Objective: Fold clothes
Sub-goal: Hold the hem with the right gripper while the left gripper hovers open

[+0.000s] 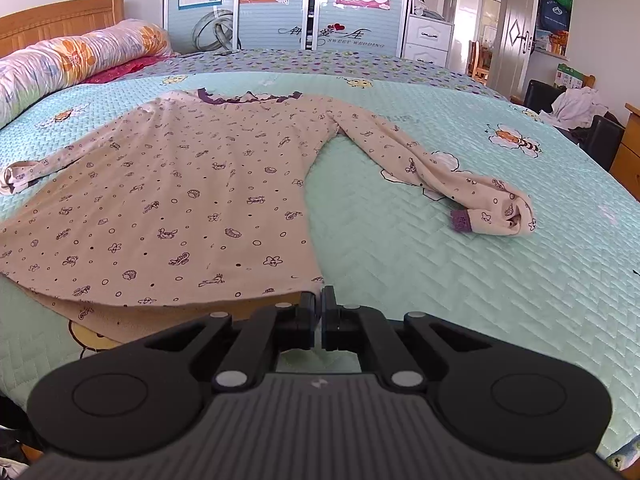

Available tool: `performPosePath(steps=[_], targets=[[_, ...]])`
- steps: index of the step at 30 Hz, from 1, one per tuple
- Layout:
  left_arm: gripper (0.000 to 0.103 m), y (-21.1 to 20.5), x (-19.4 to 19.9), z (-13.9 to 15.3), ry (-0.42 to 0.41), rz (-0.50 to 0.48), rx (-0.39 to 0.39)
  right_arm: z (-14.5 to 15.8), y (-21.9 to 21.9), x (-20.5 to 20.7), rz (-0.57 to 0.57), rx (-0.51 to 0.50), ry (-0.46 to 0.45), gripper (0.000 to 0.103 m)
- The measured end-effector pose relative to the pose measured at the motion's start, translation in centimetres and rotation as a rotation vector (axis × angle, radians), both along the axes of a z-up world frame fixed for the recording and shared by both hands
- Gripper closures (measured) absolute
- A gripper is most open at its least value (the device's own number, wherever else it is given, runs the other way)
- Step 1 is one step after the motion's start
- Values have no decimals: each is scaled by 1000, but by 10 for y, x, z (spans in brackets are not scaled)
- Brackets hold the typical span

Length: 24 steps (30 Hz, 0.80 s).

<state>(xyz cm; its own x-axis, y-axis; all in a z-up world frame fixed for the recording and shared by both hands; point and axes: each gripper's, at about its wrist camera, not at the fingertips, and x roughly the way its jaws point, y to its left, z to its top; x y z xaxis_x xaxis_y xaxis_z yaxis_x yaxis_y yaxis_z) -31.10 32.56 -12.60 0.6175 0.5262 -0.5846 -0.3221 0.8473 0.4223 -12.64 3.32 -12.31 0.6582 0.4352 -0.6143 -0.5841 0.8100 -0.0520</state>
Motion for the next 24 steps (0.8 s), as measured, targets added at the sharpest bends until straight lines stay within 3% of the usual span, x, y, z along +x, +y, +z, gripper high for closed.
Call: performPosePath(steps=[6,10,12,15,18,21,24], targets=[[43,-17,10,-1,10,-81,1,10,-2,4,-18,45,-2,102],[43,-37,17,7,-46,-160,-107,17,-5,8,-25,71,12,102],[43,-57,29,8,-61,-213,-125,18,-5,7,-26,78,16,102],[43,-87,53,-1,-57,-290,-95,17,-4,5,-23,86,21,102],[43,-100,71,-11,-38,-290,-70,20,-5,4,-19,89,14,102],[43,-103,65,-8,-50,-327,-114,23,-9,6,-30,104,18,102],[42,-114,67,-8,-34,-352,-65,22,-10,9,-31,111,25,102]])
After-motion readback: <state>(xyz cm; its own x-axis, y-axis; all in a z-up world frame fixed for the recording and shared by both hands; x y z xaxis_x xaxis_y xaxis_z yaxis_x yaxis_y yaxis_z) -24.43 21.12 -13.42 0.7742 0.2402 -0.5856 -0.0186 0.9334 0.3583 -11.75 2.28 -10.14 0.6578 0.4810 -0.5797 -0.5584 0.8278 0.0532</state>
